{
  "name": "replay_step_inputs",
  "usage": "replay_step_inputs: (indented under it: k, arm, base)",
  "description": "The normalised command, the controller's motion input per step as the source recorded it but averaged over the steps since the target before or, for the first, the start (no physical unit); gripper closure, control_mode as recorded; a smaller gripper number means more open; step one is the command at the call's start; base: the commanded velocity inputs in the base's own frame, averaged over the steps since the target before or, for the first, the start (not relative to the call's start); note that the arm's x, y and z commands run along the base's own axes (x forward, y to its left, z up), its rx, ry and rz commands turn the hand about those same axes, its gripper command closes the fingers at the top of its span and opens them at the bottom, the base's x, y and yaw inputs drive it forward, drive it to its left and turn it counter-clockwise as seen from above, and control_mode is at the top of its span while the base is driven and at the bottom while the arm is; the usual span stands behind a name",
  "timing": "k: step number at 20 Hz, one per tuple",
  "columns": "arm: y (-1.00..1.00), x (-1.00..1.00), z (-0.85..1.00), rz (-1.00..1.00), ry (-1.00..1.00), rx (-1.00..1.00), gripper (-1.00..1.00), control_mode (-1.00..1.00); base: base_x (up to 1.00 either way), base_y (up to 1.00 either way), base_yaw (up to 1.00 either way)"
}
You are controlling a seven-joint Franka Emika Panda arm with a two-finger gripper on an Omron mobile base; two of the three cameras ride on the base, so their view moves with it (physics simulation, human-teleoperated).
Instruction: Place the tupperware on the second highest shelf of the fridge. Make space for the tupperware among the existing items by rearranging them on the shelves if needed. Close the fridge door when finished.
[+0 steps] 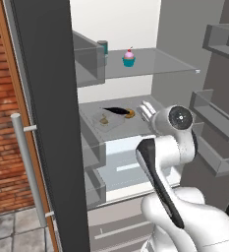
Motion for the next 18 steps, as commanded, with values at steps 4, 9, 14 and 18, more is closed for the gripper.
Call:
replay_step_inputs:
  k: [4, 9, 14, 18]
  arm:
    - [-0.23, -0.98, -0.04, 0.13, 0.01, 0.12, -1.0, -1.0]
    - [-0.17, -0.54, 0.01, 0.0, 0.04, 0.19, -1.0, -1.0]
    - [0.03, -0.18, 0.0, 0.0, 0.0, 0.12, -1.0, -1.0]
    - [0.29, 0.0, -0.09, 0.0, 0.09, 0.02, -1.0, -1.0]
  base:
    - [0.0, 0.0, 0.0]
    - [0.0, 0.0, 0.0]
    - [0.0, 0.0, 0.0]
    - [0.0, 0.0, 0.0]
